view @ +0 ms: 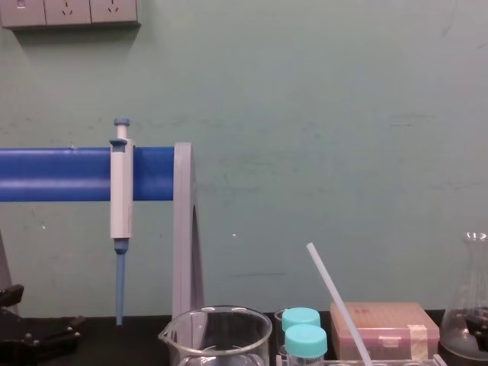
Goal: Pick up the stirring rod with one hand, then place it down.
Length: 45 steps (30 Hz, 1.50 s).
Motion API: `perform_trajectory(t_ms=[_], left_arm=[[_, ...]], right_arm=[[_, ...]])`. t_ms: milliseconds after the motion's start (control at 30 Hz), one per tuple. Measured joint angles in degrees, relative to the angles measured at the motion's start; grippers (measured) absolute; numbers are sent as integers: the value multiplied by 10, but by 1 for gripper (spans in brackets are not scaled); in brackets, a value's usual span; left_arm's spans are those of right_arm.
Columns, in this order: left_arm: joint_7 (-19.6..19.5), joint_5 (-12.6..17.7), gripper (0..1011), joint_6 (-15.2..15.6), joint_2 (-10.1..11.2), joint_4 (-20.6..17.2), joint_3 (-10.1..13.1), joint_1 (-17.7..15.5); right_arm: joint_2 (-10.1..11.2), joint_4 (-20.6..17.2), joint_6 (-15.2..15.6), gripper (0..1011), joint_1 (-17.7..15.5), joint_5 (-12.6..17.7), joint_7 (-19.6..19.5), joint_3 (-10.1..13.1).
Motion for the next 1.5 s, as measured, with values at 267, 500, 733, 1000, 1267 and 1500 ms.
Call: perform_trajectory(t_ms=[267, 500, 733, 1000, 1267, 1500], left_arm=[[0, 0, 1000, 0, 0, 0, 0, 0], [0, 0, 1000, 0, 0, 0, 0, 0], [0, 0, 1000, 0, 0, 0, 0, 0], [0, 0, 1000, 0, 0, 0, 0, 0], [0, 0, 1000, 0, 0, 0, 0, 0], [0, 0, 1000, 0, 0, 0, 0, 0]], right_arm=[[-2, 0, 0, 1003, 0, 6, 7, 6], [-11, -13, 12, 1003, 13, 68, 70, 33], [-28, -31, 41, 1003, 39, 130, 154, 42], [-60, -21, 100, 1003, 77, 177, 225, 34], [-87, 19, 134, 1003, 122, 162, 269, 5], [-107, 56, 145, 1003, 156, 133, 290, -19]])
